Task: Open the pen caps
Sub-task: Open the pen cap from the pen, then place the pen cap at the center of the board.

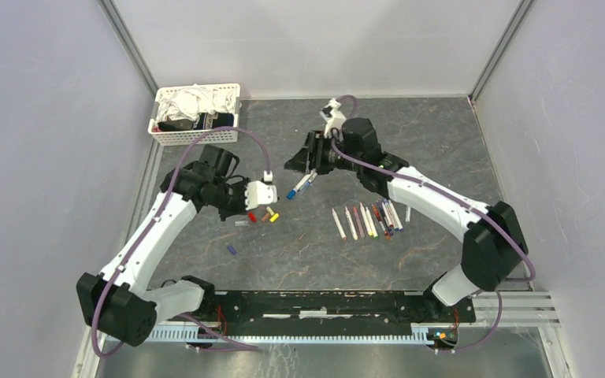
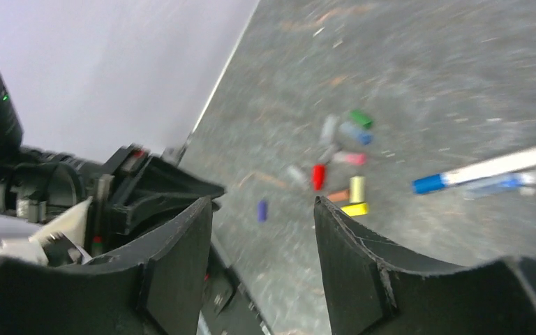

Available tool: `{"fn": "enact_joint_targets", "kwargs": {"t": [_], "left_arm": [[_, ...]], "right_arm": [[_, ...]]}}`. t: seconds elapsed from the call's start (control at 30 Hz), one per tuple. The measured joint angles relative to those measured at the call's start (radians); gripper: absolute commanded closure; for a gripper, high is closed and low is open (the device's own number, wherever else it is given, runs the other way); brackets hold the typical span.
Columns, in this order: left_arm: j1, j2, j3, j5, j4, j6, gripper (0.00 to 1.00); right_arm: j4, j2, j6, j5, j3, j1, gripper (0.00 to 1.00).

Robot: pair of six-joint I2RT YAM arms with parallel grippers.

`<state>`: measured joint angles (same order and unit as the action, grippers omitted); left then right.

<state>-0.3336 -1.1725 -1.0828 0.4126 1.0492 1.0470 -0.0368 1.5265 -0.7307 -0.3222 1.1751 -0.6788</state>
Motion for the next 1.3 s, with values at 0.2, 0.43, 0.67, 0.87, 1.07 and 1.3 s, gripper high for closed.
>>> {"fn": "enact_joint_targets", "kwargs": {"t": [0.2, 0.43, 0.67, 0.87, 1.07, 1.3], "left_arm": [[-0.103, 0.039, 0.012, -0.148, 0.040, 0.185, 0.98], [-0.165, 0.038, 0.019, -0.246, 0.041, 0.241, 0.98], [-0.196, 0.037, 0.018, -0.301, 0.041, 0.267, 0.98], [-0.208, 0.036, 0.018, -0.318, 0.040, 0.276, 0.98], [-0.208, 0.036, 0.016, -0.342, 0.039, 0.296, 0.98], [-0.224, 0.035, 0.051, -0.377, -0.029, 0.328, 0.98]], "right_arm": [[0.012, 0.140, -0.002, -0.315, 0.068, -0.032, 0.40], [0.053, 0.242, -0.005, -0.475, 0.111, -0.102, 0.42], [0.056, 0.288, -0.005, -0.533, 0.148, -0.152, 0.47], [0.066, 0.349, -0.006, -0.543, 0.188, -0.174, 0.61], [0.092, 0.366, -0.003, -0.541, 0.191, -0.179, 1.00], [0.092, 0.346, 0.041, -0.505, 0.153, -0.167, 1.00]]}}
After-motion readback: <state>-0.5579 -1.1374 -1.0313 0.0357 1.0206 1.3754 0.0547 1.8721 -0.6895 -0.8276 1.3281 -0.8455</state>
